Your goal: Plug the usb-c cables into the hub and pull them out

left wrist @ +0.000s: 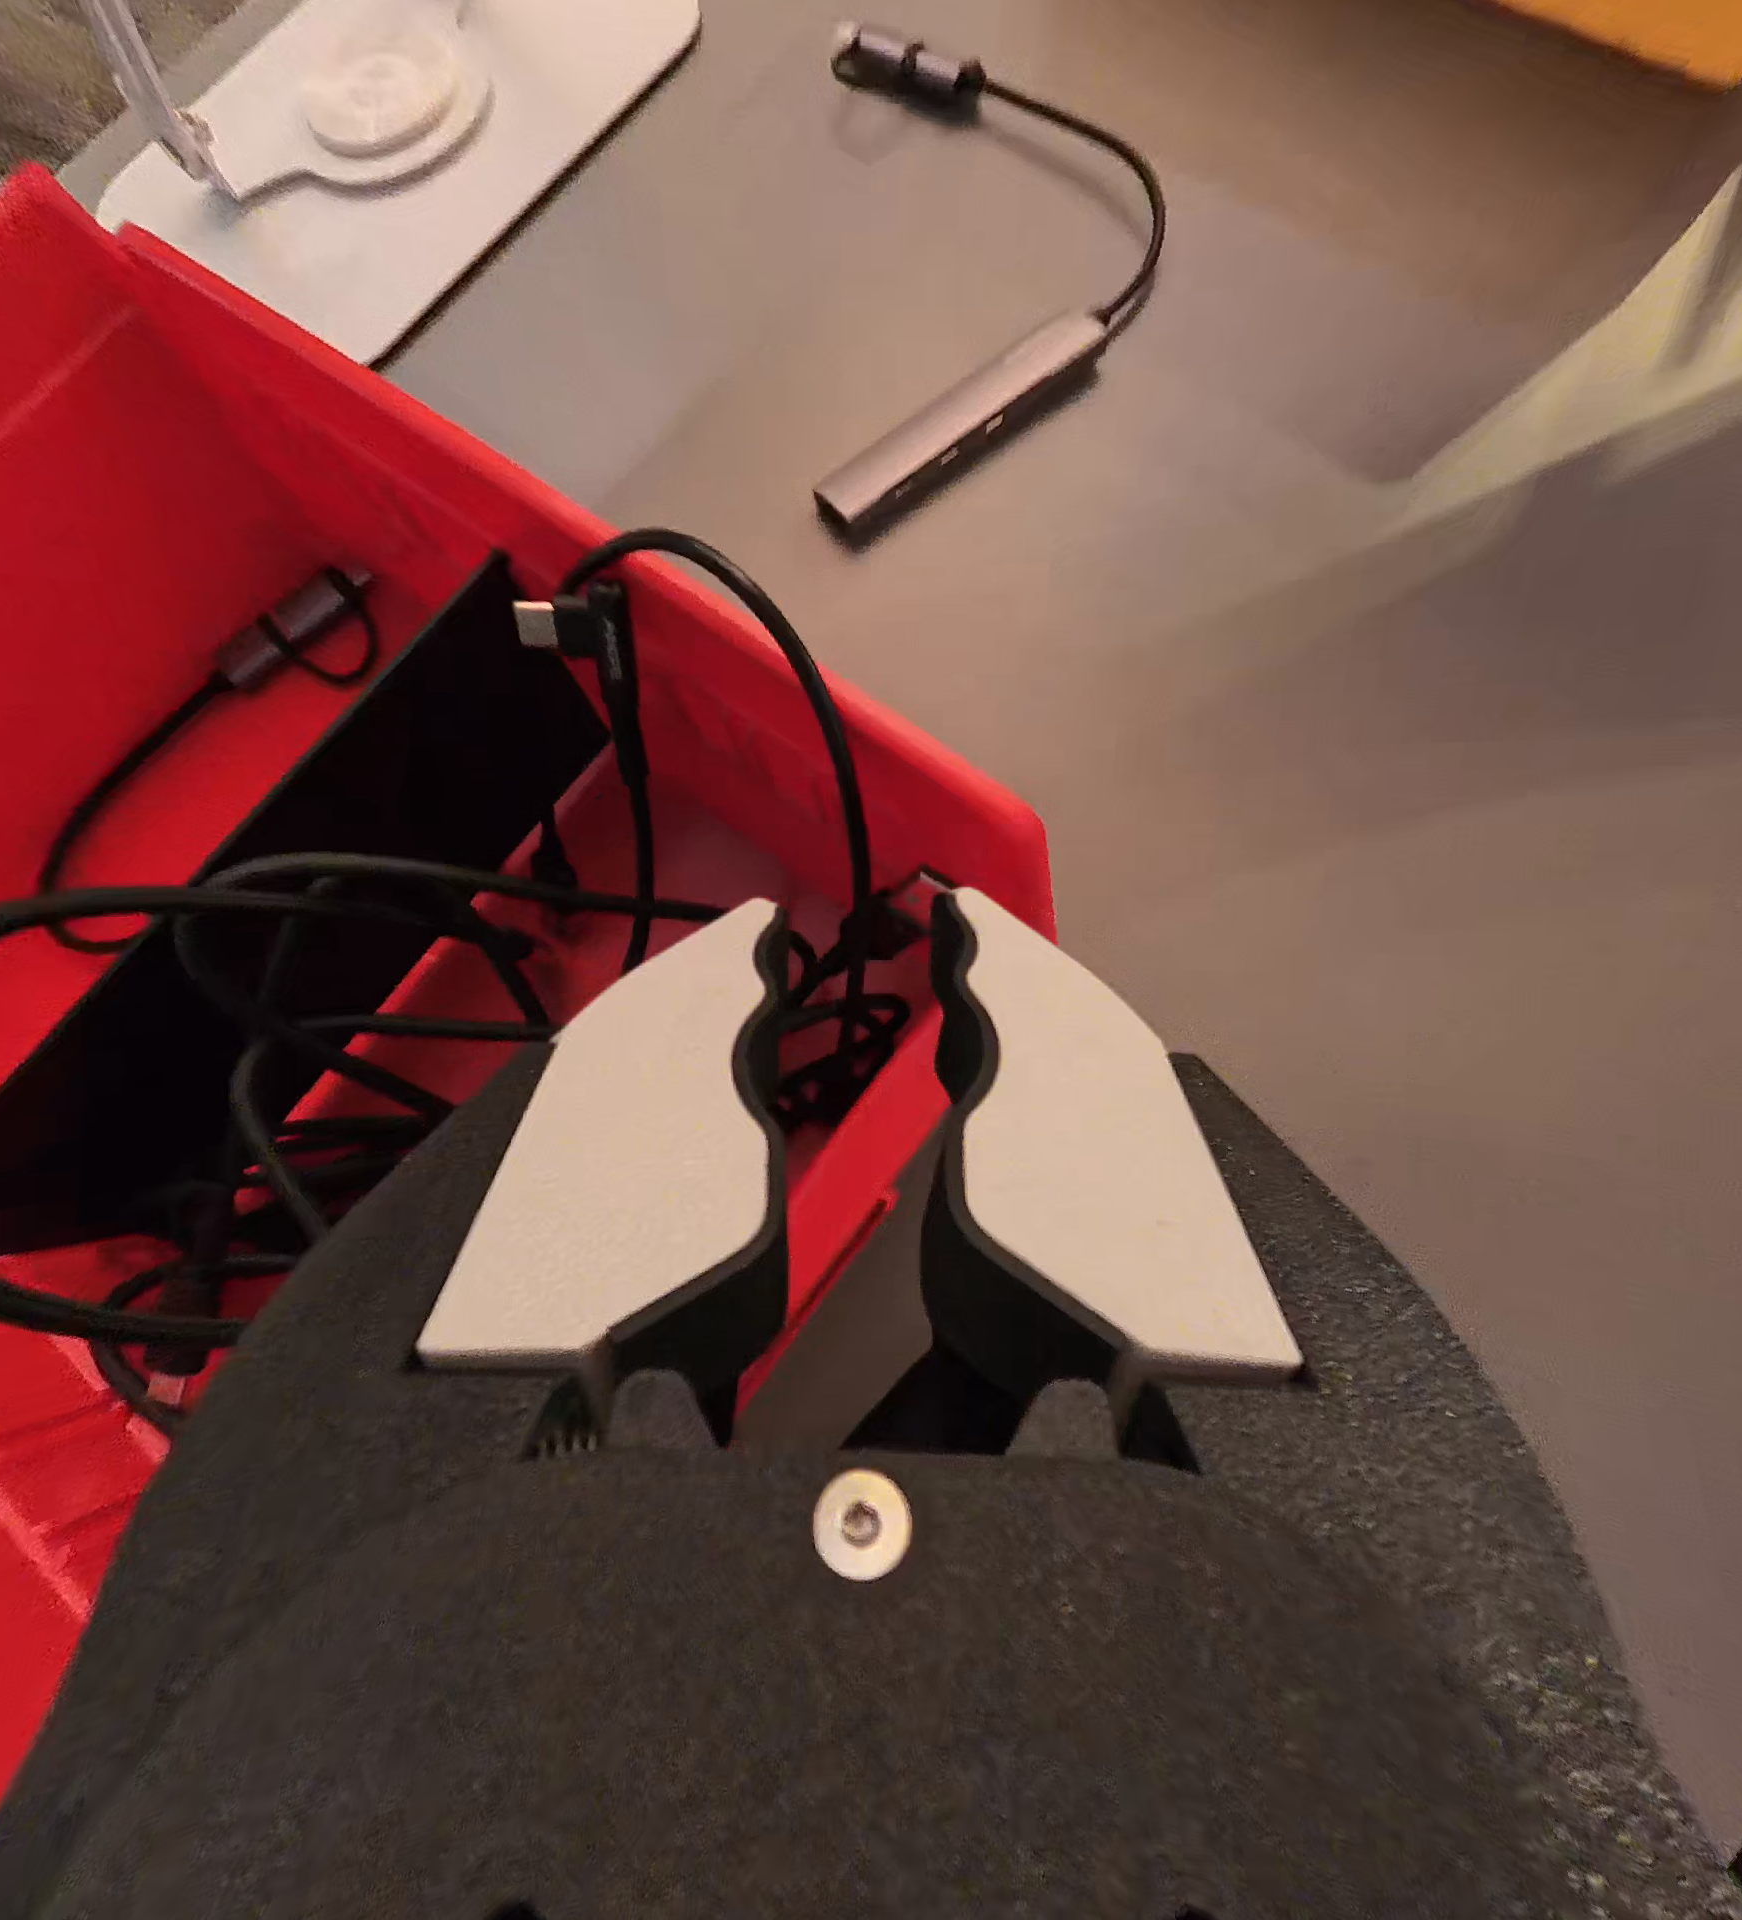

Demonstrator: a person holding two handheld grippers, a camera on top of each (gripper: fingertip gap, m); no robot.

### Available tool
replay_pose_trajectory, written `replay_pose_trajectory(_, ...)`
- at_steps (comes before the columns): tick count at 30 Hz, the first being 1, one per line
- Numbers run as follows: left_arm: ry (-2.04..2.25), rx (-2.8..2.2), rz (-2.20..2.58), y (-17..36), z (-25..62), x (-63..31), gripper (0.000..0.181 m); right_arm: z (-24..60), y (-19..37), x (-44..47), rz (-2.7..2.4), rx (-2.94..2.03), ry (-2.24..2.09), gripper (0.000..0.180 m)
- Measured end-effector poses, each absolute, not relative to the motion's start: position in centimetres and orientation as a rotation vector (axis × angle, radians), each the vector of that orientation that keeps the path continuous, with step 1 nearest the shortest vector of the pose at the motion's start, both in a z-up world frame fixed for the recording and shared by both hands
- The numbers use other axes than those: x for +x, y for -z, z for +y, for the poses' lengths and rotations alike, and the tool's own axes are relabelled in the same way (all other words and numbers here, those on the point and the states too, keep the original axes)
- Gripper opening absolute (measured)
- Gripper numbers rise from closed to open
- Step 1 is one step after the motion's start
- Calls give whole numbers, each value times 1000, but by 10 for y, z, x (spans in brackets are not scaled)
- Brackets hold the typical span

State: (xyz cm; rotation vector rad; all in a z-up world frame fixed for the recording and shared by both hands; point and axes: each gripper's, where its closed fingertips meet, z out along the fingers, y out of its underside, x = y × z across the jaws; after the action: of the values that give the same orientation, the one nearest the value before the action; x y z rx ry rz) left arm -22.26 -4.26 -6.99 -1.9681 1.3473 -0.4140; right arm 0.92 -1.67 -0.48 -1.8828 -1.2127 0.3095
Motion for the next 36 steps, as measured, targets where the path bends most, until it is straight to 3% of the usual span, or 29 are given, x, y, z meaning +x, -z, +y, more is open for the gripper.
replay_pose_trajectory(9,217,-1946,1592,100,-37,-217,31,-17,23,7,-1284,-1912,-276,46)
replay_pose_trajectory(12,198,-1909,1635,102,-34,-214,18,-18,24,6,-1301,-1907,-263,45)
replay_pose_trajectory(26,399,-1837,1265,-21,-3,-252,15,-19,16,7,-1268,-1872,-315,38)
replay_pose_trajectory(36,583,-1769,1149,-55,7,-245,15,-34,7,-62,-1246,-1705,-553,36)
